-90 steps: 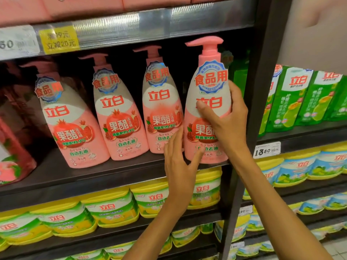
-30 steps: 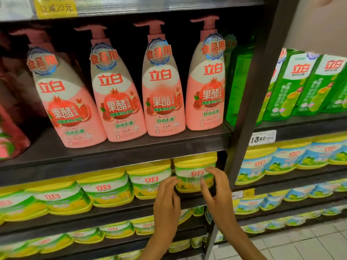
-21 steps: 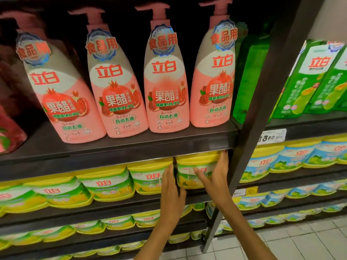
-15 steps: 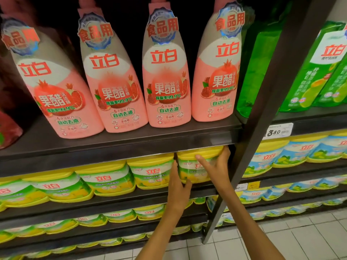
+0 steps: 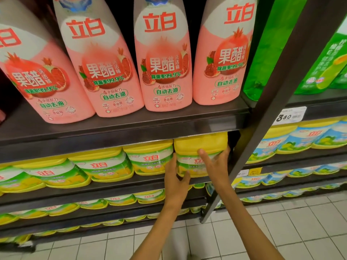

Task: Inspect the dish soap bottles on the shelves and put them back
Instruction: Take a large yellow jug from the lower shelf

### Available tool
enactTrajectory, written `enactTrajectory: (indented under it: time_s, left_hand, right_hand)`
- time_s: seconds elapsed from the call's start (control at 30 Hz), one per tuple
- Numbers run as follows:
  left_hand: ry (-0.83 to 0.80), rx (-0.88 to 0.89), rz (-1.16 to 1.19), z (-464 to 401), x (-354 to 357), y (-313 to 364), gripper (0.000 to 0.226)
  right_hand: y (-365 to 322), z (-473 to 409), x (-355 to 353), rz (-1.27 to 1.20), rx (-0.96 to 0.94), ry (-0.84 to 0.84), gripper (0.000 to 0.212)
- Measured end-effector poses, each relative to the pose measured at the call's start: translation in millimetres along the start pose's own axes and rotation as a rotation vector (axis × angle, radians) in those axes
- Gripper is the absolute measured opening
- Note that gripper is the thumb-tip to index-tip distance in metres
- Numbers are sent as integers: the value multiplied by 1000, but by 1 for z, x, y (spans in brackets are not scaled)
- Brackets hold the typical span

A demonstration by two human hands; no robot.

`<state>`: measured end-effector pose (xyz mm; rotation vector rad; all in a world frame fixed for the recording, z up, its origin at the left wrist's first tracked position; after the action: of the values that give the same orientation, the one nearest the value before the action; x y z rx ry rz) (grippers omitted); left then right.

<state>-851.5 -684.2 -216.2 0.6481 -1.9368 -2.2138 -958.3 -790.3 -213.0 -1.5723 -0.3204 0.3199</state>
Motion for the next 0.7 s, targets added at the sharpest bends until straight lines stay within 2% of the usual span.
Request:
enactTrajectory:
  time_s: [0.17,0.27,0.4,0.53,0.7]
  left_hand:
    - [23,47,72,8,-13,-10,56]
    - [-7,3,47,5,-17,-18,61]
    - [-73,-16,-30,5,-15,-26,71]
    - [-79,3,30,5,-17,-30,58]
    - [-132,6,192,10,-18,-25,50]
  right_hand:
    - [-2,46,13,2,-46,116,96]
    - [0,64,11,42,-59,155,100]
    - [3,60,-12,174,-60,19,105]
    - [2,64,-16,246,-62,-161,102]
    - [-7,62,-17,192,-81,-113,90]
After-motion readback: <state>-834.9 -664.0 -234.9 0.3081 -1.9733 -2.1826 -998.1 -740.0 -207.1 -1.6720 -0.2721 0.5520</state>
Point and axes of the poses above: each hand's wrist, its own z-axis away from the middle knuckle, its own x-axis out of the palm, y = z × x, the point moved 5 cm from there along -z, towards the middle knuckle, and after that the axes turned 14 degrees about -y, right-handed, at the moved point
